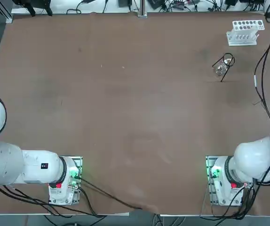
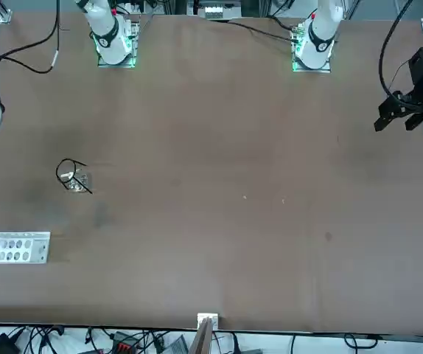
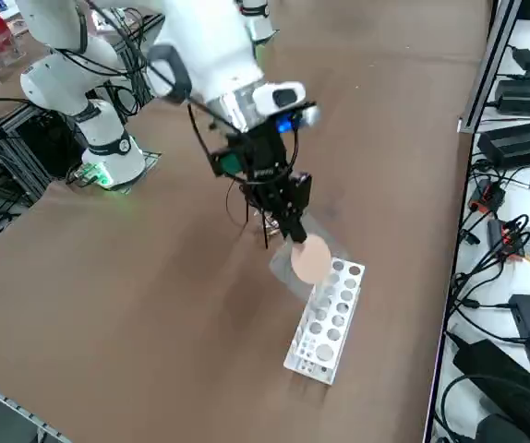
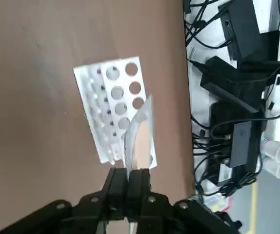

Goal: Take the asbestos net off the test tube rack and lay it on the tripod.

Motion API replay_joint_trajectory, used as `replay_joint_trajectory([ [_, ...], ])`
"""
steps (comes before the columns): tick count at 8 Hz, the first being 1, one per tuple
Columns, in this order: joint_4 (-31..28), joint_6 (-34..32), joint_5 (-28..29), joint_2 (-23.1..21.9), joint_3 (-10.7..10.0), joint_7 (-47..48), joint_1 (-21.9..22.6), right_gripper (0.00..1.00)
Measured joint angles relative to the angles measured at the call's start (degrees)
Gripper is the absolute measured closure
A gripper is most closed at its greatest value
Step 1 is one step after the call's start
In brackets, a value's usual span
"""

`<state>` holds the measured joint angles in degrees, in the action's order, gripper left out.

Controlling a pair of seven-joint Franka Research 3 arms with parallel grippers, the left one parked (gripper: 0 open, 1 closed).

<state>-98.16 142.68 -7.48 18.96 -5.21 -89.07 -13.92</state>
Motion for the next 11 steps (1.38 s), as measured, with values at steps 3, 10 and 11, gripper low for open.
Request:
replay_joint_trajectory([
  [3, 5.66, -12.68, -3.61, 0.01, -0.01, 13.83, 2.97, 0.99],
  [10, 11.02, -37.05, -21.24, 0.01, 0.22, 58.27, 18.08, 0.99],
  [11, 11.03, -40.59, -24.66, 0.07, 0.41, 66.20, 22.05, 0.99],
])
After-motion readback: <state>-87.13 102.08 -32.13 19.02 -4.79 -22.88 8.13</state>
